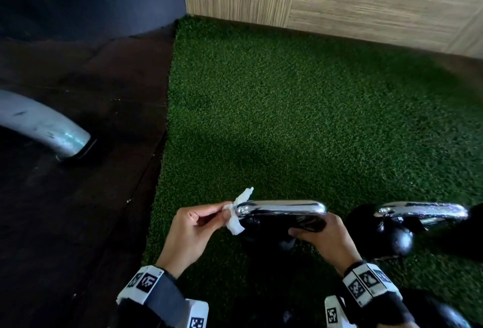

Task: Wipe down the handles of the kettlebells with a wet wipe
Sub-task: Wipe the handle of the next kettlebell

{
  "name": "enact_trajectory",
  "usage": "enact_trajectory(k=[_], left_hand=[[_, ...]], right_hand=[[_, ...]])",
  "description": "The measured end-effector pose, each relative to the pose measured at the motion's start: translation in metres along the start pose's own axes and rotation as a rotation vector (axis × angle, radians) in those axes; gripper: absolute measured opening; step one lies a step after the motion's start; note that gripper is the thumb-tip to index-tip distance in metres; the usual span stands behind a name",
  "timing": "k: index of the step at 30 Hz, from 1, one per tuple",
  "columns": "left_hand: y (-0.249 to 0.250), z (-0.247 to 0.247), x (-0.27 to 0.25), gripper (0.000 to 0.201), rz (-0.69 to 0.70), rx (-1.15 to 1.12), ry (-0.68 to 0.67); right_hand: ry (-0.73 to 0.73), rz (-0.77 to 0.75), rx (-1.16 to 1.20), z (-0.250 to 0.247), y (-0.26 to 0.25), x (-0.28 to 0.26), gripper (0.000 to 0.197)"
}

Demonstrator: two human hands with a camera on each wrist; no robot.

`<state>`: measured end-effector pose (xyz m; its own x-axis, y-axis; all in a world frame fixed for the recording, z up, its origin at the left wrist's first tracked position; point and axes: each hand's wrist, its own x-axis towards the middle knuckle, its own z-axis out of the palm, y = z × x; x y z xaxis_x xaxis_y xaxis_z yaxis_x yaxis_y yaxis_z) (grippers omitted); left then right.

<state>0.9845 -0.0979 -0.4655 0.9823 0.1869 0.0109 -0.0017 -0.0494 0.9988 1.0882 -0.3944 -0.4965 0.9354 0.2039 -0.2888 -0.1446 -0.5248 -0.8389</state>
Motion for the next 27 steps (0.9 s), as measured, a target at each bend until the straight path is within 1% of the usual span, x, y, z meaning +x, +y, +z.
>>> enact_trajectory(k=[2, 3, 5, 7, 9, 12, 15, 17, 18, 20, 22, 24, 27], left_hand=[[-0.003, -0.002, 0.002, 0.021, -0.046, -0.023, -0.021], [-0.004, -0.003, 0.003, 0.021, -0.025, -0.020, -0.025], [-0.006, -0.004, 0.002, 0.023, 0.057, -0.001, -0.020], [-0.011, -0.005, 0.002, 0.025, 0.070, 0.008, -0.018], [-0.019, -0.003, 0.002, 0.022, 0.003, 0.009, -0.018], [-0.031, 0.009, 0.002, 0.020, -0.097, -0.041, 0.005], [-0.045, 0.015, 0.000, 0.018, -0.132, -0.033, 0.046], [-0.050, 0.016, -0.004, 0.022, -0.110, -0.026, 0.026], [-0.050, 0.017, -0.007, 0.029, -0.093, -0.016, 0.014], [-0.047, 0.019, -0.010, 0.036, -0.075, 0.011, 0.045], [-0.042, 0.021, -0.007, 0.035, -0.058, 0.057, 0.112], [-0.038, 0.020, 0.001, 0.036, -0.006, 0.149, 0.145], [-0.030, 0.027, 0.018, 0.031, 0.066, 0.275, 0.171]], right_hand=[[-0.007, -0.006, 0.007, 0.000, 0.000, 0.000, 0.075], [-0.008, -0.002, 0.011, 0.000, 0.000, 0.000, 0.076], [-0.004, 0.000, 0.015, 0.000, 0.002, -0.001, 0.071], [0.000, -0.007, 0.020, -0.001, 0.002, -0.002, 0.064], [-0.002, -0.030, 0.038, 0.001, 0.000, -0.005, 0.061], [0.007, -0.062, 0.048, 0.001, 0.000, -0.005, 0.066], [0.009, -0.045, 0.058, 0.001, 0.003, -0.004, 0.068], [0.003, -0.036, 0.070, 0.001, 0.005, -0.003, 0.066], [0.002, -0.039, 0.066, 0.001, 0.005, -0.004, 0.064], [0.002, -0.052, 0.038, 0.000, 0.004, -0.006, 0.059], [-0.016, -0.057, -0.006, -0.003, 0.004, -0.012, 0.051], [-0.039, -0.062, -0.024, -0.008, 0.006, -0.018, 0.041], [-0.027, -0.097, -0.049, -0.015, 0.012, -0.029, 0.041]])
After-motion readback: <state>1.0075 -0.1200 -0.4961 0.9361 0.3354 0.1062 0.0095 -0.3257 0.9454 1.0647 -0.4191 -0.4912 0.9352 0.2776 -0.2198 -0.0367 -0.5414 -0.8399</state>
